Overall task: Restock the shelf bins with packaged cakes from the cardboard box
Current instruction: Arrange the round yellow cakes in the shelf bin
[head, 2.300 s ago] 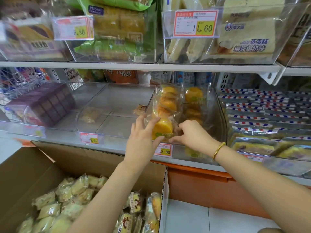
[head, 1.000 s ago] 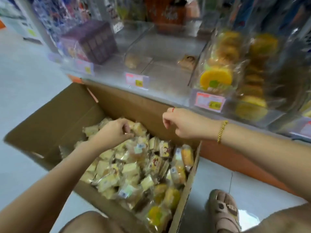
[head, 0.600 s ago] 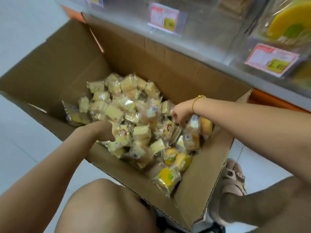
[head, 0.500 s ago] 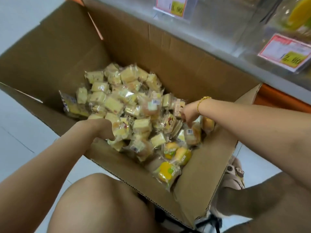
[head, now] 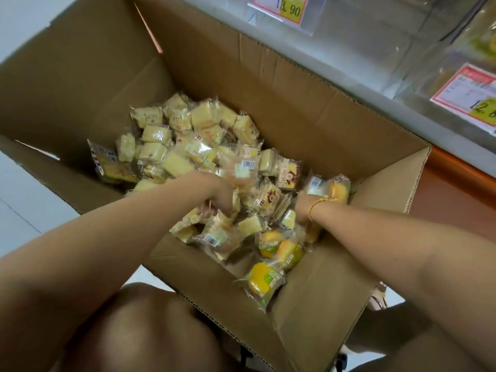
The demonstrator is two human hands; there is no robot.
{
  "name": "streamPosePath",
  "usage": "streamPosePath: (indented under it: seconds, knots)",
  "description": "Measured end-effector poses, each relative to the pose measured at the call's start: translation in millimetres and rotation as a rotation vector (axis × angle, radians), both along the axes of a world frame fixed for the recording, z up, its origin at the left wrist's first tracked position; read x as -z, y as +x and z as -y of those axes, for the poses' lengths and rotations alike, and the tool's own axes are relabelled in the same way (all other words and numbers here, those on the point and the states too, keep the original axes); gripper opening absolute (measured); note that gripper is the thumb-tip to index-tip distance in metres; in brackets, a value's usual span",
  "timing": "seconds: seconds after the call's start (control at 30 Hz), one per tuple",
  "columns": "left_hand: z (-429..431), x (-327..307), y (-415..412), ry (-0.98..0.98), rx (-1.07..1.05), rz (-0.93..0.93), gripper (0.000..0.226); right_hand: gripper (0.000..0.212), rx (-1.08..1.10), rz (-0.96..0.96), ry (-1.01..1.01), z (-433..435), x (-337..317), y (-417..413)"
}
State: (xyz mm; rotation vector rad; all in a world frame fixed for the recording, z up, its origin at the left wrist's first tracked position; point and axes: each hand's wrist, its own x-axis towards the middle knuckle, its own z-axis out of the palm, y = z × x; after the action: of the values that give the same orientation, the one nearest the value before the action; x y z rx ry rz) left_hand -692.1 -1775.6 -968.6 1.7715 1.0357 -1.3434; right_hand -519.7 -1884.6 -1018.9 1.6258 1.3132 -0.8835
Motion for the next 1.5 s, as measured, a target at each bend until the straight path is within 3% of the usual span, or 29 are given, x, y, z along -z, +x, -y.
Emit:
streamPosePath:
  seconds: [0.23,0.37,0.47,0.53,0.67,0.8,0.93,1.0,1.17,1.33,1.43,1.5]
  knots:
    - [33,58,17,-0.187,-0.22,-0.196,0.018,0.04,0.101,-0.116,-0.094,-4,-6,0]
    - [67,91,1,-0.302,-0.324,-0.319,0.038,0.008,0.061,-0.117,-0.125,1,-11,5]
    - [85,107,-10,-0.336,-0.333,-0.269,0.07,0.013,0.043,-0.129,-0.111,-9,-34,-1]
    - [92,116,-13,-0.412,-0.4,-0.22,0.071,0.01,0.029,-0.177,-0.079,-23,-53,-3]
    - [110,125,-14,-0.479,-0.591,-0.145,0.074,0.017,0.143,-0.279,0.083,-47,-88,8]
    - [125,127,-8,-0.466,-0.596,-0.084,0.078,0.021,0.265,-0.33,0.329,-43,-128,29]
    - [141,137,-10,-0.415,-0.609,-0.114,0.045,0.036,0.359,-0.361,0.513,-21,-155,46]
    - [146,135,-13,-0.392,-0.605,-0.117,0.044,0.036,0.418,-0.397,0.598,-7,-165,52]
    - [139,111,0,-0.554,-0.632,-0.108,0.025,0.044,0.551,-0.479,0.762,26,-190,67]
    - [67,49,12,-0.559,-0.533,-0.088,0.034,0.06,0.55,-0.572,0.856,53,-221,76]
    - [41,-27,15,-0.484,-0.614,0.022,0.015,0.076,0.383,-0.51,0.926,62,-242,76]
    - [35,-69,11,-0.448,-0.761,0.219,0.034,0.065,0.325,-0.475,1.009,72,-255,79]
